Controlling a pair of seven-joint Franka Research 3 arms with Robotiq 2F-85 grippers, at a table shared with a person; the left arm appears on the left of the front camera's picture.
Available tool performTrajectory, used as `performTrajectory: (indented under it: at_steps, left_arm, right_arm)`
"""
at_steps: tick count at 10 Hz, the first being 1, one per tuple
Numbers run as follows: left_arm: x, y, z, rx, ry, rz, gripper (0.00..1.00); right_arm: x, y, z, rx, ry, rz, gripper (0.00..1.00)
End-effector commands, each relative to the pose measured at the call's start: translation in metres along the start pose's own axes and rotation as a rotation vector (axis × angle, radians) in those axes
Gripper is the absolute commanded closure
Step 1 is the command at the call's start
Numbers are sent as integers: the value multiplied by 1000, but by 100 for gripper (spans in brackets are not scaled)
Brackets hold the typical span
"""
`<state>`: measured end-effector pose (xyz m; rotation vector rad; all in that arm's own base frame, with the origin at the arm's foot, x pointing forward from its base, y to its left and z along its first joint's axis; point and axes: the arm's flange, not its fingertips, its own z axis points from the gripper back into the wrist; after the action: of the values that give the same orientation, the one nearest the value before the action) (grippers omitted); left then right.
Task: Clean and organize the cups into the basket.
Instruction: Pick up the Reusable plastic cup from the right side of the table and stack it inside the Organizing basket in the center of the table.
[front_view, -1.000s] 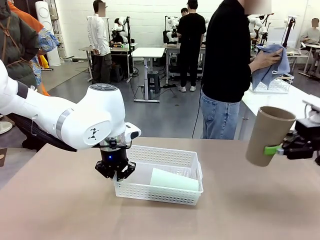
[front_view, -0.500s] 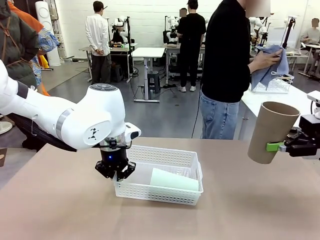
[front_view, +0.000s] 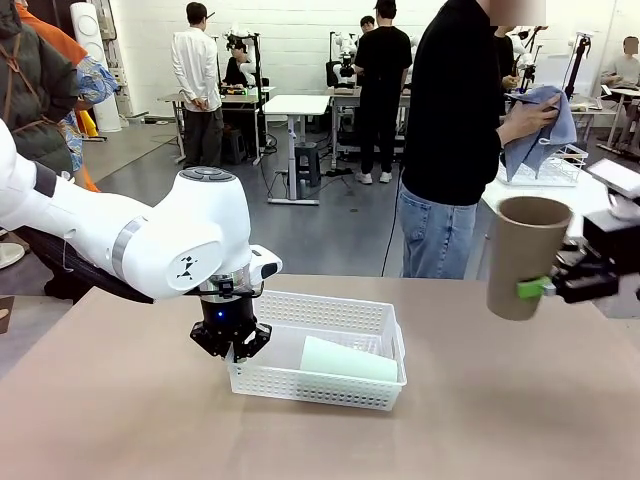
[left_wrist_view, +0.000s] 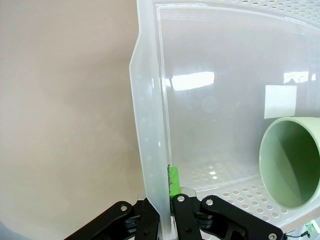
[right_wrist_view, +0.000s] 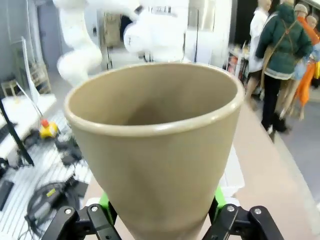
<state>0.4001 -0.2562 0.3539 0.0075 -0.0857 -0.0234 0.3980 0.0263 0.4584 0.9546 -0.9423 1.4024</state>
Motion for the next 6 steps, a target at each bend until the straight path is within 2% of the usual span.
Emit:
performTrajectory:
  at_steps: [1, 3, 6]
  left_arm:
    - [-1, 0, 1, 0, -11, 4, 100]
    - [-1, 0, 1, 0, -11, 4, 100]
    - [-1, 0, 1, 0, -11, 4, 100]
  right_arm:
    - [73, -23, -44, 57, 253, -36, 18]
    - [109, -61, -90, 136, 417, -115, 18]
    - [119, -102, -159, 190, 671, -248, 18]
